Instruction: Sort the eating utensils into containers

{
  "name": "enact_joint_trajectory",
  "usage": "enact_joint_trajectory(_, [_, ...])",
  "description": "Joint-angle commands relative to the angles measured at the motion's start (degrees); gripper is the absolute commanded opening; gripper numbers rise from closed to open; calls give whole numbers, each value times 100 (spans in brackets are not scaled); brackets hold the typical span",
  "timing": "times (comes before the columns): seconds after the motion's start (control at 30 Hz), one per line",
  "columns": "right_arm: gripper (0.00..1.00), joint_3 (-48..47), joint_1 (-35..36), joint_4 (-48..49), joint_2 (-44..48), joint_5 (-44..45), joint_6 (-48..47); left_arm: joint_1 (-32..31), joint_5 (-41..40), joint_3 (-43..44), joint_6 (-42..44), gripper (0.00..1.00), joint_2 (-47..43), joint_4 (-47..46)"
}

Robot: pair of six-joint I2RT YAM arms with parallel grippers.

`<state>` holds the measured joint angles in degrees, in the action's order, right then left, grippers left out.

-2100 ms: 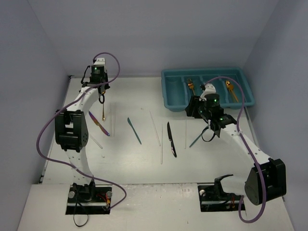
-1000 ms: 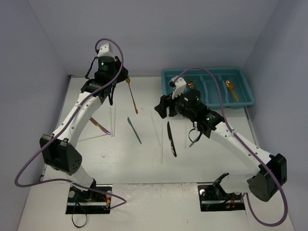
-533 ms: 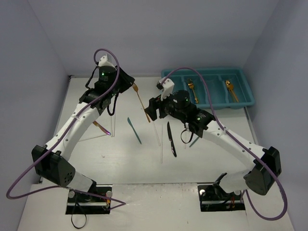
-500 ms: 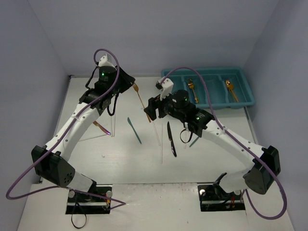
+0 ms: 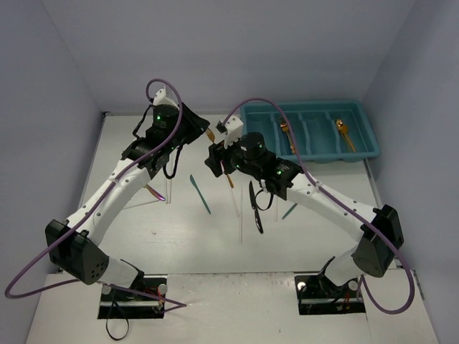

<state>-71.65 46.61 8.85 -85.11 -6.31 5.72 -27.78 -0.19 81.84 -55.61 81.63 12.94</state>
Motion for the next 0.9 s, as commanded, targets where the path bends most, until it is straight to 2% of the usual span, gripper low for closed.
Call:
enact_joint_trajectory(0.0, [50, -358, 50, 486, -58, 348, -79, -61, 19, -18, -152, 2, -367, -546])
enact_joint_trajectory(0.1, [36, -376, 54, 486, -111, 479, -101, -87, 19, -80, -175, 2, -385, -608])
enact_joint_trajectory(0.17, [31, -376, 59, 486, -114, 534, -113, -90, 19, -83, -179, 2, -382, -611])
enact_joint_trajectory(0.2, [22, -376, 59, 486, -120, 579, -132, -96, 19, -90, -179, 2, -376, -618])
enact_joint_trajectory(0.3, [5, -336, 49, 485, -108, 667, -135, -96, 19, -168, -225, 2, -415, -722])
enact_joint_trajectory(0.37, [0, -290, 39, 478, -75, 972, -152, -96, 19, -235, -238, 2, -444, -773])
enact_joint_trajectory(0.47, [0, -196, 6, 471, -8, 1214, -185, -96, -1, -309, -185, 4, -470, -747])
enact_joint_trajectory(0.5, [0, -174, -17, 469, 12, 1287, -198, -96, -17, -332, -156, 7, -482, -736])
enact_joint_trajectory(0.53, [0, -153, -48, 457, 33, 1354, -218, -96, -53, -369, -113, 19, -496, -719])
enact_joint_trajectory(0.57, [0, -130, -83, 433, 56, 1423, -246, -96, -105, -415, -55, 36, -509, -696])
enact_joint_trajectory(0.63, [0, -130, -219, 323, 78, 1574, -273, -75, -220, -466, 80, 56, -596, -611])
enact_joint_trajectory(0.67, [0, -153, -313, 229, 66, 1686, -273, -40, -302, -490, 168, 63, -649, -541])
enact_joint_trajectory(0.73, [0, -192, -518, 76, 57, 1824, -241, 62, -452, -502, 340, 70, -760, -354])
enact_joint_trajectory(0.87, [0, -237, -1342, -172, -11, 1846, -209, 653, -805, -565, 1031, 77, -1173, 271])
